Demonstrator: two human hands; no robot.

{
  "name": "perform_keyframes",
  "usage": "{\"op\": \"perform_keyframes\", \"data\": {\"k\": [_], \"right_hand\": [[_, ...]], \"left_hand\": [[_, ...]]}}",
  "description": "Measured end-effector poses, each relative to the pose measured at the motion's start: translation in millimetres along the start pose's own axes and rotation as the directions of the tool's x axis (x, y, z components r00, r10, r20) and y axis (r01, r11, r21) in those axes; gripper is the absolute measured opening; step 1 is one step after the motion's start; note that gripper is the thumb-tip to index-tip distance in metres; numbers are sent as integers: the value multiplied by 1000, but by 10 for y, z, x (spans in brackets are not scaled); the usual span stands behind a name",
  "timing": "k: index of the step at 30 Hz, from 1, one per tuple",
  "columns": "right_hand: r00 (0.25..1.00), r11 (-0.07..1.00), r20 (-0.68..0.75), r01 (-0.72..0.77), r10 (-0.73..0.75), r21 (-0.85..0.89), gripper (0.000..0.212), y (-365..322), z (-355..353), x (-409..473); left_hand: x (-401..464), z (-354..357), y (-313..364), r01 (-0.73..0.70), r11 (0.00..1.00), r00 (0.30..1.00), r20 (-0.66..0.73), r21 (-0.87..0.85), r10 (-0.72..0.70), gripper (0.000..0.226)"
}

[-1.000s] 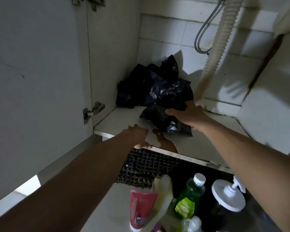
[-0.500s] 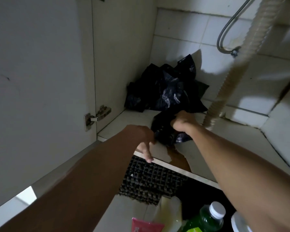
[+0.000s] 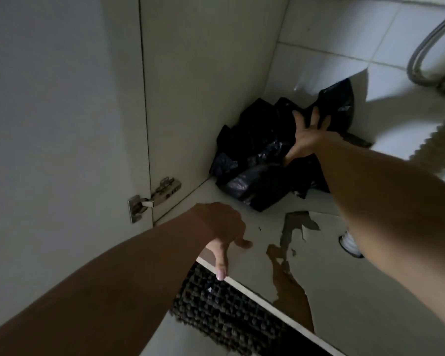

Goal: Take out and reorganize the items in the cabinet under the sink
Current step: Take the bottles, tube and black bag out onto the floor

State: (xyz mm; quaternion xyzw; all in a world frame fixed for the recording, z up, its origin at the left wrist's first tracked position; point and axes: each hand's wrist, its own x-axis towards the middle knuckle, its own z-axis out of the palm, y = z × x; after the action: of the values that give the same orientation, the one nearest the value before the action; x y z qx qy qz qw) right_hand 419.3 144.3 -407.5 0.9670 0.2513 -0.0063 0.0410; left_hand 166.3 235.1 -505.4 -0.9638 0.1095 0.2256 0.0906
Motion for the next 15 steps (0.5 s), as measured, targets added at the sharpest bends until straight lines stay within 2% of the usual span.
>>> {"op": "perform_keyframes", "data": {"k": [2,8,10,12,13,14,15], "right_hand": [[1000,1000,23,3,-3,8,148,-64,145,172],[988,1000,157,-8,6,9,126,50,663,615],[979,997,199,35,-49,70,128,203,1082,1113],[981,984,170,70,-99,167,135,280,1443,1540],[988,970,133,42,-76,240,132,307,1537,1579],[992,954,123,-13,-25,299,121,247,1489,1380],[996,935,88,-33,2,352,101,123,1325,1040]], "left_hand": [[49,13,-12,17,1000,1000,-2,-19,-17,106],[98,29,-16,57,997,998,-17,-53,-58,101],[121,56,-32,60,997,998,-18,-43,-61,102],[152,97,-63,80,996,997,-6,-50,-80,103],[169,112,-67,87,995,996,5,-51,-87,104],[169,123,-75,94,994,996,12,-50,-93,104],[160,123,-67,99,994,995,18,-54,-98,105]]}}
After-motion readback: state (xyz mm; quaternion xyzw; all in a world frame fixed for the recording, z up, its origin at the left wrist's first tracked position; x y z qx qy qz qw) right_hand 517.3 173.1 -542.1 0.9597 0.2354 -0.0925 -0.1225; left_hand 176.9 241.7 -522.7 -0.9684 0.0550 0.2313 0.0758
